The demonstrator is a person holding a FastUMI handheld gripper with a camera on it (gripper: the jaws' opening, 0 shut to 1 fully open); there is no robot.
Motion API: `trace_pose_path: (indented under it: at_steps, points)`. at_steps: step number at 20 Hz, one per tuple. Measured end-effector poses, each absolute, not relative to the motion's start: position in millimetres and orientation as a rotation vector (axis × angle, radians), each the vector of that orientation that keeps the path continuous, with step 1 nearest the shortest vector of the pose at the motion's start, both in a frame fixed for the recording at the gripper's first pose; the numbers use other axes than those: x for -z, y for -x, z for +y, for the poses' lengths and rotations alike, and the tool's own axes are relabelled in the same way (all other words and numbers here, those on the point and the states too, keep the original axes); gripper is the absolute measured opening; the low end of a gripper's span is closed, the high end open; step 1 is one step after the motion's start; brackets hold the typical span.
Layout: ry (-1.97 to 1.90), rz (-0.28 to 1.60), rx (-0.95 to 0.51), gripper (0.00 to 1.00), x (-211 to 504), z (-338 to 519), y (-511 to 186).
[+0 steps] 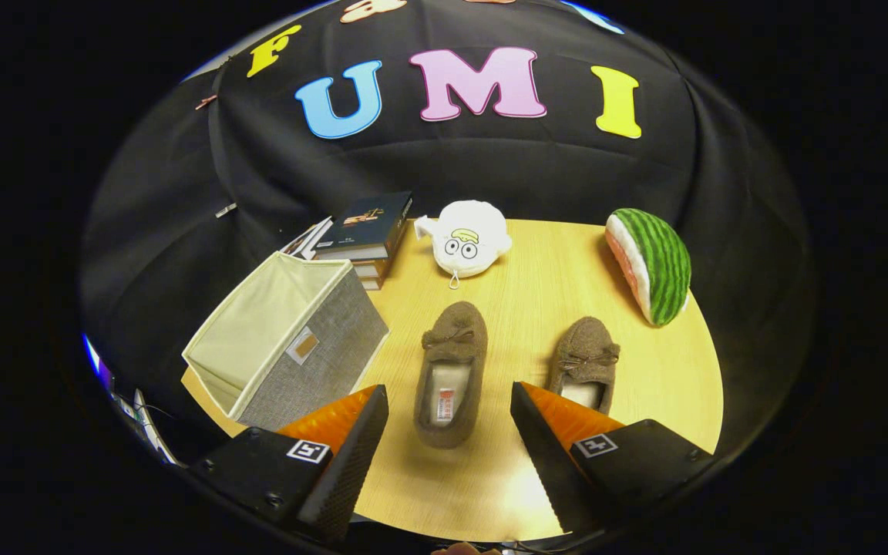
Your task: Open the storage box then place both shoes into the box .Put the left shoe in first, then the right shoe, with the right side of both shoes facing outward in a uniform manner.
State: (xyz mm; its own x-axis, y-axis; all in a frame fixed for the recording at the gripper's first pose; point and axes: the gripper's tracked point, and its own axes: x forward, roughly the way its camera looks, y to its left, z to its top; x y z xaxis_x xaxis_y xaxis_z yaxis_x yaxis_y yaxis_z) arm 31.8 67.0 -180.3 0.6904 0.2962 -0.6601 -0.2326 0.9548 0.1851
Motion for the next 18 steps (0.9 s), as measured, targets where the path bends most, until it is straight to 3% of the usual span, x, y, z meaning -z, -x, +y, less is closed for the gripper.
trace_pose_path:
  at_steps: [16,18]
  points:
    - [0.01,1.041,-0.313,0.99,318.0,63.6,-107.5]
    - [-0.046,1.062,-0.316,0.88,321.5,71.0,-110.8]
